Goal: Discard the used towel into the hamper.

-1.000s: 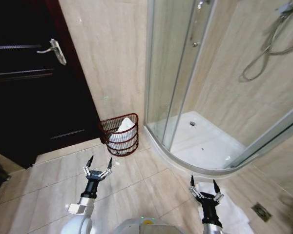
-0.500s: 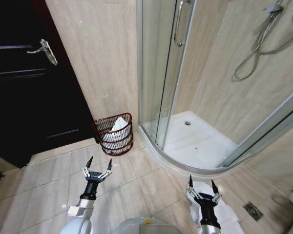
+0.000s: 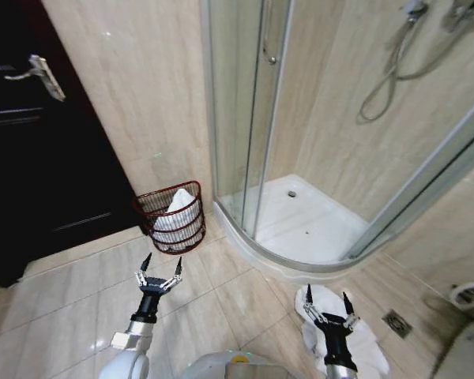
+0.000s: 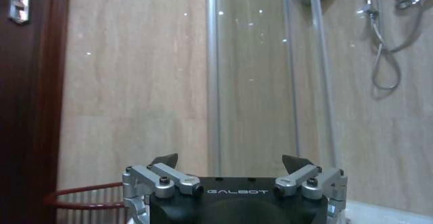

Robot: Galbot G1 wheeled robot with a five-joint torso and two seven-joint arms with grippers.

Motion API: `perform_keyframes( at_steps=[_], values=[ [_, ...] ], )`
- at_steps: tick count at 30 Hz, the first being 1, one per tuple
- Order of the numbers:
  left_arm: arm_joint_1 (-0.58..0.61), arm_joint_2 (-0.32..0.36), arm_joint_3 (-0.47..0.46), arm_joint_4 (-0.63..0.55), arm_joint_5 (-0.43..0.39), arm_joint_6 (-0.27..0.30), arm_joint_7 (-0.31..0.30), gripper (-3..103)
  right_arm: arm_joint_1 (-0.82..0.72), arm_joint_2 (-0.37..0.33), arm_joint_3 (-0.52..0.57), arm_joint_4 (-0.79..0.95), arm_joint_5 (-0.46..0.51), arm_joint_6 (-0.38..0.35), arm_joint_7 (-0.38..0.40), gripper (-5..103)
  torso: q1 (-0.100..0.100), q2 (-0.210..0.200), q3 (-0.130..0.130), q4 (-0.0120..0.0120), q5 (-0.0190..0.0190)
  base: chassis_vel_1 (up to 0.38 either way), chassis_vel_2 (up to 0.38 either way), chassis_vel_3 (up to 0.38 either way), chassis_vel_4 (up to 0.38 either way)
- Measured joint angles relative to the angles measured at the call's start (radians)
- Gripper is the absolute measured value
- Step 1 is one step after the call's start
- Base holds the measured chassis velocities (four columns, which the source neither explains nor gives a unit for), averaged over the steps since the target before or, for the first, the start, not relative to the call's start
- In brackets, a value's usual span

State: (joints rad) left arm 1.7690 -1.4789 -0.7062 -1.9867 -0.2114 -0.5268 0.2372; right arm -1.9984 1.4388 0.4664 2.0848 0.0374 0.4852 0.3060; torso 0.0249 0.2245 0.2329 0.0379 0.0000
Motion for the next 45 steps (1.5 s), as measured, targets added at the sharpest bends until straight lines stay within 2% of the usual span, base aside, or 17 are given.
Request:
perform_keyframes(
  at_steps=[11, 15, 17, 18, 20, 24, 31, 33, 36, 37, 39, 40, 41, 43, 44, 45],
  values=[
    [-0.001, -0.008, 0.003, 0.006, 0.007, -0.002, 0.002, 100, 0.006, -0.004, 0.008, -0.008, 0.007, 0.008, 0.012, 100, -0.014, -0.041, -0.028, 0.0001, 0.0000, -0.054, -0.059, -0.068, -0.072],
    [0.002, -0.010, 0.003, 0.007, 0.010, -0.005, 0.002, 100, 0.007, -0.006, 0.007, -0.008, 0.010, 0.004, 0.037, 100, -0.017, -0.057, -0.039, 0.0000, 0.0000, -0.082, -0.064, -0.076, -0.080],
    [0.003, -0.010, 0.003, 0.007, 0.010, -0.011, 0.002, 100, 0.007, -0.012, 0.004, -0.008, 0.008, -0.013, 0.084, 100, -0.020, -0.067, -0.047, 0.0000, 0.0000, -0.078, -0.070, -0.056, -0.067],
    [0.003, -0.010, 0.003, 0.007, 0.010, -0.011, 0.002, 100, 0.007, -0.012, 0.004, -0.008, 0.008, -0.013, 0.084, 100, -0.020, -0.067, -0.047, 0.0000, 0.0000, -0.076, -0.070, -0.042, -0.052],
    [0.004, -0.008, 0.003, 0.006, 0.007, -0.014, -0.001, 100, 0.007, -0.026, 0.002, -0.010, 0.023, -0.046, 0.129, 100, -0.022, -0.075, -0.052, 0.0000, 0.0000, -0.058, -0.040, -0.032, -0.030],
    [0.002, -0.005, 0.002, 0.003, 0.004, -0.013, -0.005, 100, 0.018, -0.032, 0.007, -0.021, 0.050, -0.091, 0.158, 100, -0.023, -0.077, -0.054, 0.0002, 0.0000, -0.030, -0.016, -0.006, -0.012],
    [-0.008, 0.001, 0.002, 0.001, 0.003, 0.004, -0.007, 100, 0.055, -0.056, 0.029, -0.059, 0.137, -0.168, 0.164, 100, -0.023, -0.076, -0.053, 0.0001, 0.0000, 0.000, 0.000, 0.000, 0.000],
    [-0.013, 0.005, 0.002, 0.000, 0.004, 0.011, -0.006, 100, 0.080, -0.077, 0.044, -0.081, 0.189, -0.205, 0.159, 100, -0.023, -0.075, -0.053, 0.0001, 0.0001, 0.000, 0.000, 0.000, 0.000],
    [-0.021, 0.005, 0.004, -0.001, 0.007, 0.018, -0.004, 100, 0.115, -0.113, 0.073, -0.109, 0.282, -0.265, 0.072, 100, -0.022, -0.074, -0.052, 0.0002, 0.0002, 0.000, 0.000, 0.000, 0.000],
    [-0.021, 0.005, 0.004, -0.001, 0.007, 0.018, -0.004, 100, 0.115, -0.113, 0.073, -0.109, 0.282, -0.265, 0.072, 100, -0.022, -0.074, -0.052, 0.0002, 0.0002, 0.000, 0.000, 0.000, 0.000],
    [-0.024, 0.006, 0.004, -0.001, 0.012, 0.019, -0.003, 100, 0.138, -0.121, 0.125, -0.140, 0.327, -0.316, -0.109, 100, -0.022, -0.073, -0.051, 0.0002, 0.0002, 0.000, 0.000, 0.000, 0.000],
    [-0.024, 0.006, 0.004, -0.001, 0.012, 0.019, -0.003, 100, 0.138, -0.121, 0.125, -0.140, 0.327, -0.316, -0.109, 100, -0.022, -0.073, -0.051, 0.0002, 0.0002, 0.000, 0.000, 0.000, 0.000],
    [-0.024, 0.008, 0.004, -0.001, 0.012, 0.019, -0.002, 100, 0.144, -0.122, 0.148, -0.148, 0.342, -0.353, -0.183, 100, -0.022, -0.072, -0.051, 0.0001, 0.0002, 0.000, 0.000, 0.000, 0.000],
    [-0.023, 0.012, 0.002, 0.002, 0.011, 0.017, -0.002, 100, 0.150, -0.140, 0.176, -0.159, 0.355, -0.391, -0.271, 100, -0.021, -0.071, -0.050, 0.0001, -0.0001, 0.000, 0.000, 0.000, 0.000],
    [-0.023, 0.012, 0.002, 0.002, 0.011, 0.017, -0.002, 100, 0.150, -0.140, 0.176, -0.159, 0.355, -0.391, -0.271, 100, -0.021, -0.071, -0.050, 0.0001, -0.0001, 0.000, 0.000, 0.000, 0.000],
    [-0.024, 0.016, 0.001, 0.005, 0.008, 0.017, -0.002, 100, 0.155, -0.152, 0.196, -0.167, 0.355, -0.416, -0.322, 100, -0.021, -0.071, -0.050, 0.0001, 0.0002, 0.000, 0.000, 0.000, 0.000]
  ],
)
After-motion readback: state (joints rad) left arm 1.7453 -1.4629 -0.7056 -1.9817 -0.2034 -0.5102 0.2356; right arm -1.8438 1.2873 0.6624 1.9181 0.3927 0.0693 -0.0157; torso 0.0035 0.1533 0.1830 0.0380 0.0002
